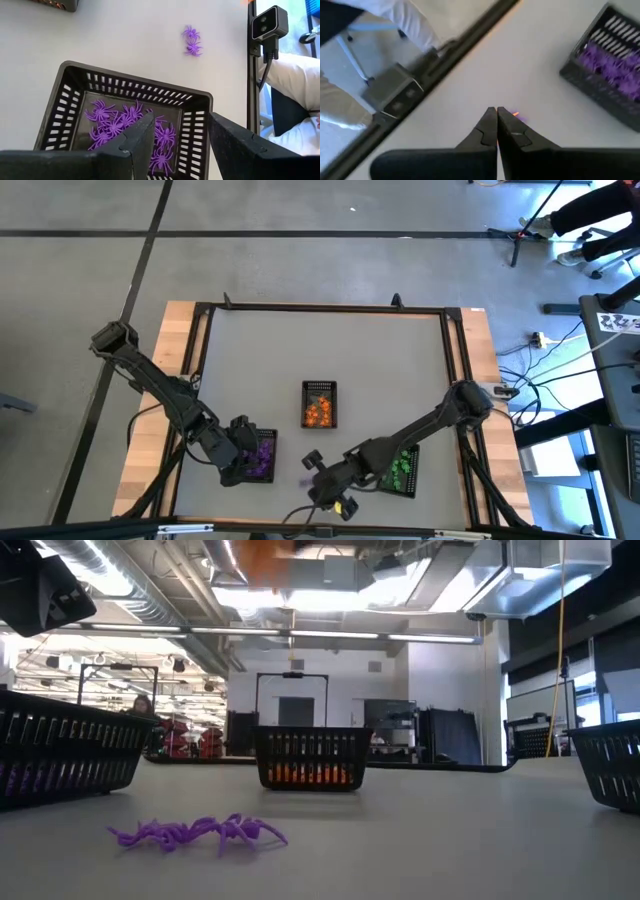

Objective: Sort Halloween decoration
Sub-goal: Put the orange spider toy into the top black bin

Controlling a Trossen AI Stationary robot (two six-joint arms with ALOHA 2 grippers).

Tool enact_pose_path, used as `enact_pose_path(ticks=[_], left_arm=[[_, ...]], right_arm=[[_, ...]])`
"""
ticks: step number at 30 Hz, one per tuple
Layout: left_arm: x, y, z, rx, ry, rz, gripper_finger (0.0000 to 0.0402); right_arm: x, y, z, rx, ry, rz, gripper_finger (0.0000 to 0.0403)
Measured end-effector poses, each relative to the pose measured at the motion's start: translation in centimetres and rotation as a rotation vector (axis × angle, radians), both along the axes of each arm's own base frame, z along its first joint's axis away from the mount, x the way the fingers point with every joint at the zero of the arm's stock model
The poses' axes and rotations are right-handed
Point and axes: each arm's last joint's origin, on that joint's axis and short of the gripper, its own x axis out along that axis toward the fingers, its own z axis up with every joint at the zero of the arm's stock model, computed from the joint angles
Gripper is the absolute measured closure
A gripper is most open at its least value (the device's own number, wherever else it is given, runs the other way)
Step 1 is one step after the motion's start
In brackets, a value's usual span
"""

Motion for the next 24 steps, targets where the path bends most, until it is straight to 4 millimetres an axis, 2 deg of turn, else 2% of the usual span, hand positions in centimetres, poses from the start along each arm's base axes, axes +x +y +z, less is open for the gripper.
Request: enact_pose_path(ticks=[4,9,20,22,24], left_arm=[[0.0,0.0,0.0,0.001,0.0,0.0,0.0227],[0.0,0.0,0.0,0.0,0.0,0.0,0.0227],[0.0,0.0,0.0,0.0,0.0,0.0,0.0227],[0.0,0.0,0.0,0.0,0.0,0.0,0.0227],[0.0,0.0,0.0,0.0,-0.001,0.0,0.0227]], right_arm=[[-0.5,-0.6,1.9,0.022,-0.018,0.003,0.0403],[-0.4,-2.9,2.9,0.007,0.019,-0.05,0.0403],[0.1,-10.2,-1.4,-0.038,0.166,-0.263,0.0403],[0.0,-11.8,-1.5,-0.018,0.144,-0.302,0.0403],[-0.4,-13.2,-0.8,0.007,0.094,-0.332,0.0403]])
